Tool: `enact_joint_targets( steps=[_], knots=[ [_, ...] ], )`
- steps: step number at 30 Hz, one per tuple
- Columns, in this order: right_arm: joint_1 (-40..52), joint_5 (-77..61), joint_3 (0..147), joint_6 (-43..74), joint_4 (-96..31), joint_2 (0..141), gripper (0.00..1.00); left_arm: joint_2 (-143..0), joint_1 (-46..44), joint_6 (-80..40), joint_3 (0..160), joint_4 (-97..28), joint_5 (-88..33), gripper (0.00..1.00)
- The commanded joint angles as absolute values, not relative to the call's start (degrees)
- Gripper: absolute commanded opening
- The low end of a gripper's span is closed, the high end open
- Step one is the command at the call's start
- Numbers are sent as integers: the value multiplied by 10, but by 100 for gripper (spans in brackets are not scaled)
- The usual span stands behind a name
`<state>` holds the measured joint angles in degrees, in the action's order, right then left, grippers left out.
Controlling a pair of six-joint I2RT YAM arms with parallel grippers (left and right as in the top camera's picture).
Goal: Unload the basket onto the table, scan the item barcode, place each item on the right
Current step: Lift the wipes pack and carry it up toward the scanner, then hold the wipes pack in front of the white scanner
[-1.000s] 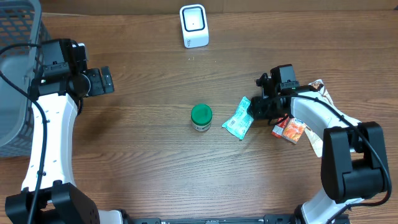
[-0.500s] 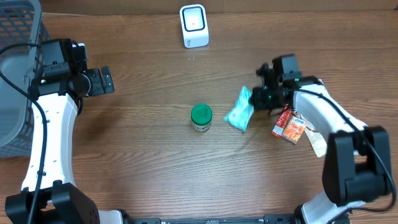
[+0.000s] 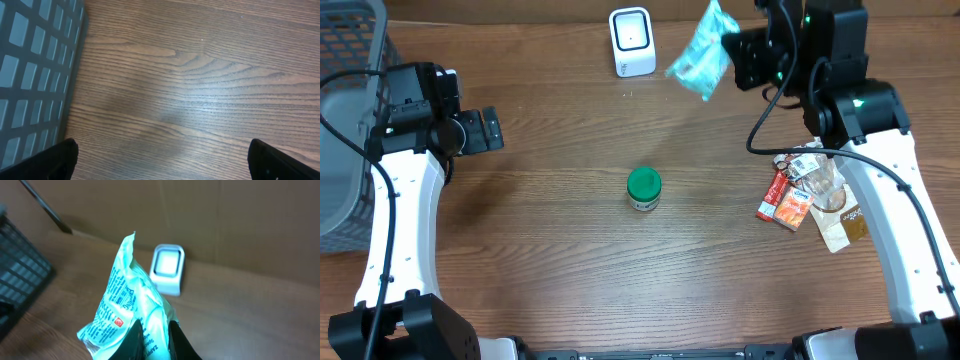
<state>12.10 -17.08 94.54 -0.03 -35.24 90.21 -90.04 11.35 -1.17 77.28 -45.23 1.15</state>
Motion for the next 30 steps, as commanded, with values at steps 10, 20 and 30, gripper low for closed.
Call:
enact_joint_targets(
  steps=[10, 20, 30],
  knots=[
    [190, -23, 1190, 4, -386, 1036, 3, -903, 112, -17, 777, -452, 13, 100],
    [252, 194, 1190, -117, -218, 1166, 3, -903, 112, -17, 777, -452, 13, 100],
    [299, 331, 1189, -317, 22, 1293, 4, -903, 112, -17, 777, -452, 13, 100]
  ],
)
